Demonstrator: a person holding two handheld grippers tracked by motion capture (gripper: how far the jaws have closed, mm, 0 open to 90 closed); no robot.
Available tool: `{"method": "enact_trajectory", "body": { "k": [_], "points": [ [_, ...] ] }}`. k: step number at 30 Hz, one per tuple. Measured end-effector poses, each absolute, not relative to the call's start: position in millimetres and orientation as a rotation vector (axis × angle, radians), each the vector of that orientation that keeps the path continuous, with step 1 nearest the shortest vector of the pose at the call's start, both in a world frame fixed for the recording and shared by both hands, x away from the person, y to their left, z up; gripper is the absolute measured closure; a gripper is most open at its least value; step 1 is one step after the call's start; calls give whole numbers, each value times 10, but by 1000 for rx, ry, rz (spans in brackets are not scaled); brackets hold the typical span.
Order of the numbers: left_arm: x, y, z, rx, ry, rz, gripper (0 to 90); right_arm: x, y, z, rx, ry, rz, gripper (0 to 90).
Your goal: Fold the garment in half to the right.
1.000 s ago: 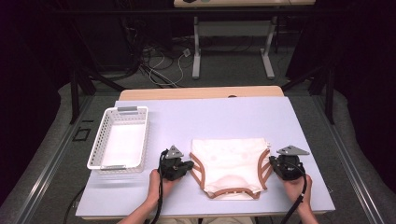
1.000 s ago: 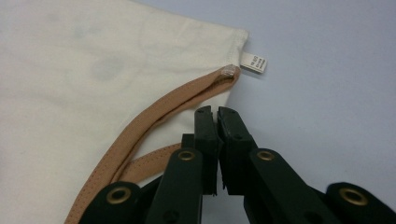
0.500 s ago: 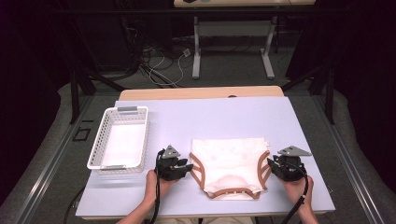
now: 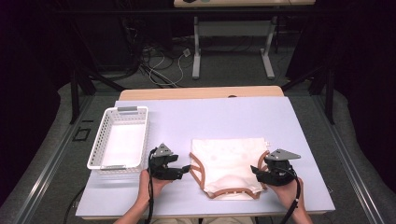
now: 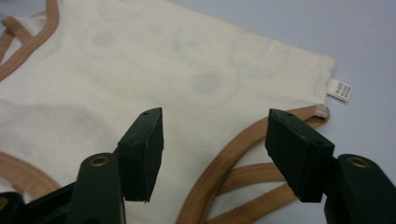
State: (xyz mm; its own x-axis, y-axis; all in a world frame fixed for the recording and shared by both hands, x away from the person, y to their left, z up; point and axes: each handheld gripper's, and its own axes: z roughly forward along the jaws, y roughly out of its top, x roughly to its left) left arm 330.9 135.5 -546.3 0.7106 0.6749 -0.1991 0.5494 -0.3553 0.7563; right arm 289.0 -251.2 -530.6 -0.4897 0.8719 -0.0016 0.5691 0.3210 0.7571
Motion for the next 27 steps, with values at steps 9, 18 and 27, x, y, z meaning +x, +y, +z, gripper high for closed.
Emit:
{"method": "enact_trajectory", "body": {
  "k": [9, 18, 27],
  "points": [
    [3301, 1398, -5431, 2049, 927, 189, 180, 2830, -2337, -5296, 1200, 2244, 1041, 256],
    [3293, 1379, -5428, 2057, 941, 203, 93, 2763, -2140, -5296, 1149, 2306, 1087, 165],
    [3301, 1379, -5425, 2082, 934, 224, 3, 2711, -1939, -5318, 1095, 2377, 1114, 105]
  ]
}}
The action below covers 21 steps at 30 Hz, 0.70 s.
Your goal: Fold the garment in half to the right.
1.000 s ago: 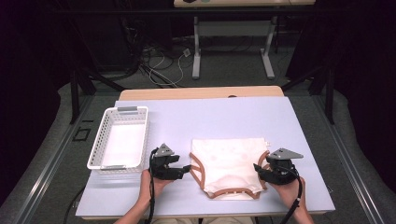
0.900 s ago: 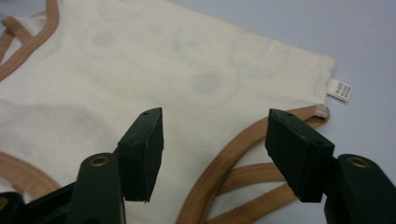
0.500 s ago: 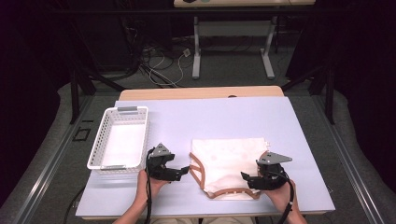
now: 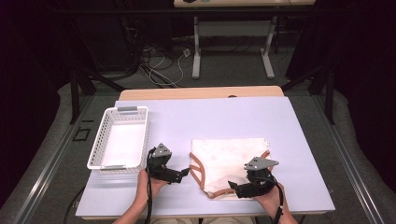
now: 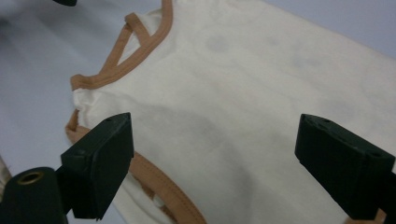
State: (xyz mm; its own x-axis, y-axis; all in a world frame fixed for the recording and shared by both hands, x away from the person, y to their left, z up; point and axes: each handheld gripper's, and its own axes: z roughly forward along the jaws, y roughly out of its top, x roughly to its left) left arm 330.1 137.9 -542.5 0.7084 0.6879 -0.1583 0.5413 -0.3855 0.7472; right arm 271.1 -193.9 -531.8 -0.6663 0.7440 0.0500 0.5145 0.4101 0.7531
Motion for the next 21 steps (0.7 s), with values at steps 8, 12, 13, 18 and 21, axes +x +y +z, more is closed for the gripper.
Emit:
{"method": "enact_trajectory", "body": {
  "k": [8, 12, 13, 18, 21],
  "points": [
    [3307, 1389, -5437, 2076, 946, 199, 0, 2631, -1684, -5341, 991, 2462, 1110, 101],
    [3315, 1400, -5439, 2084, 939, 203, 0, 2594, -1546, -5351, 944, 2504, 1114, 102],
    [3315, 1401, -5440, 2083, 939, 203, 0, 2586, -1518, -5350, 929, 2515, 1099, 103],
    [3317, 1403, -5442, 2078, 948, 202, 0, 2545, -1381, -5363, 881, 2537, 1094, 152],
    [3316, 1401, -5443, 2073, 956, 196, 0, 2522, -1308, -5369, 850, 2541, 1087, 195]
  ]
}}
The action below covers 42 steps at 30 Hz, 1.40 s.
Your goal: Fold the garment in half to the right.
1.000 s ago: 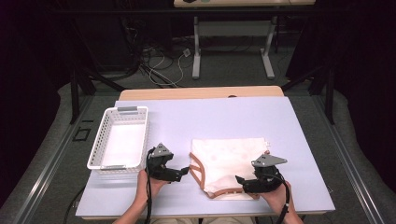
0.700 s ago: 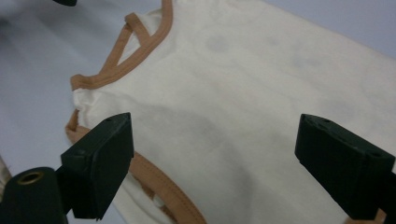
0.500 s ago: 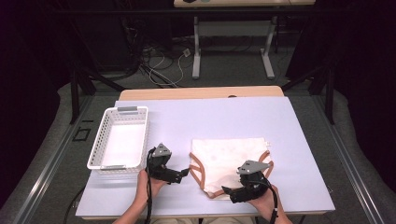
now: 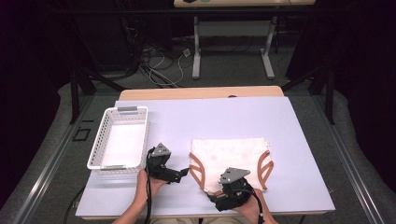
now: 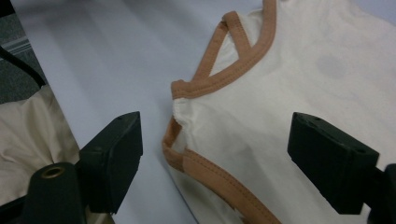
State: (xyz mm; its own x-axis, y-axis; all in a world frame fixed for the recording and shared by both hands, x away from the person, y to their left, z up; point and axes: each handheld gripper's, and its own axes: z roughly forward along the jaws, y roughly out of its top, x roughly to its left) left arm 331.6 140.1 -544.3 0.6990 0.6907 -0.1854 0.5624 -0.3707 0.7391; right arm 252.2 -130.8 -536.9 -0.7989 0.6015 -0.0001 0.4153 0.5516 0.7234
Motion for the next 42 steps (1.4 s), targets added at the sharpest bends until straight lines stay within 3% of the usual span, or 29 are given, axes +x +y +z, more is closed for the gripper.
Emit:
{"method": "enact_trajectory", "body": {
  "k": [13, 25, 35, 42],
  "points": [
    [3328, 1401, -5453, 2088, 947, 209, 0, 2442, -1071, -5446, 760, 2618, 1020, 513],
    [3324, 1403, -5449, 2084, 950, 209, 1, 2476, -1057, -5523, 776, 2641, 952, 608],
    [3318, 1392, -5453, 2085, 953, 205, 1, 2535, -1121, -5543, 813, 2628, 996, 813],
    [3322, 1399, -5449, 2081, 954, 201, 1, 2559, -1154, -5550, 851, 2619, 1035, 859]
  ]
}}
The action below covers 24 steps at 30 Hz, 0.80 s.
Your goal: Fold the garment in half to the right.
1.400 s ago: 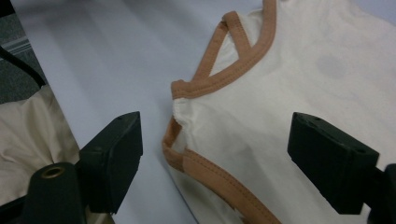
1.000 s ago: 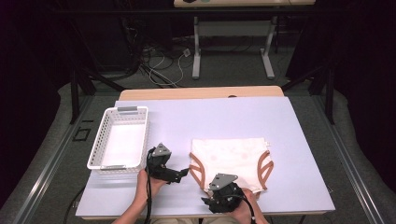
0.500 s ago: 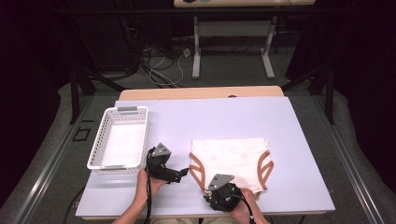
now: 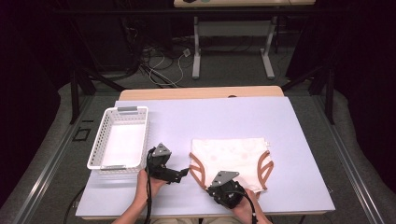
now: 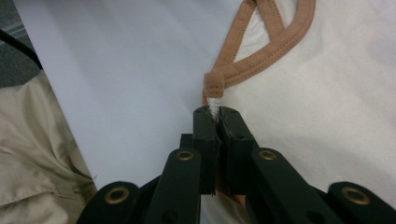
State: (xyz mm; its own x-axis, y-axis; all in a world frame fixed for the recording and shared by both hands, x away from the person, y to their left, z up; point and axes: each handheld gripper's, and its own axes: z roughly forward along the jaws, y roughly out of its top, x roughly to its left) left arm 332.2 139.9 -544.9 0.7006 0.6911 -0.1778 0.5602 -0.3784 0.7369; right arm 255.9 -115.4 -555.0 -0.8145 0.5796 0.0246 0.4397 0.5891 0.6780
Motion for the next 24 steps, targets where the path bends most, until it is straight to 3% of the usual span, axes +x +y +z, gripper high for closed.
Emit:
{"method": "enact_trajectory", "body": {
  "k": [11, 24],
  "points": [
    [3356, 1403, -5449, 2075, 958, 203, 1, 2538, -1229, -5435, 867, 2575, 1089, 864],
    [3577, 1300, -5420, 2065, 987, 114, 0, 2527, -1216, -5430, 846, 2570, 1081, 863]
  ]
}}
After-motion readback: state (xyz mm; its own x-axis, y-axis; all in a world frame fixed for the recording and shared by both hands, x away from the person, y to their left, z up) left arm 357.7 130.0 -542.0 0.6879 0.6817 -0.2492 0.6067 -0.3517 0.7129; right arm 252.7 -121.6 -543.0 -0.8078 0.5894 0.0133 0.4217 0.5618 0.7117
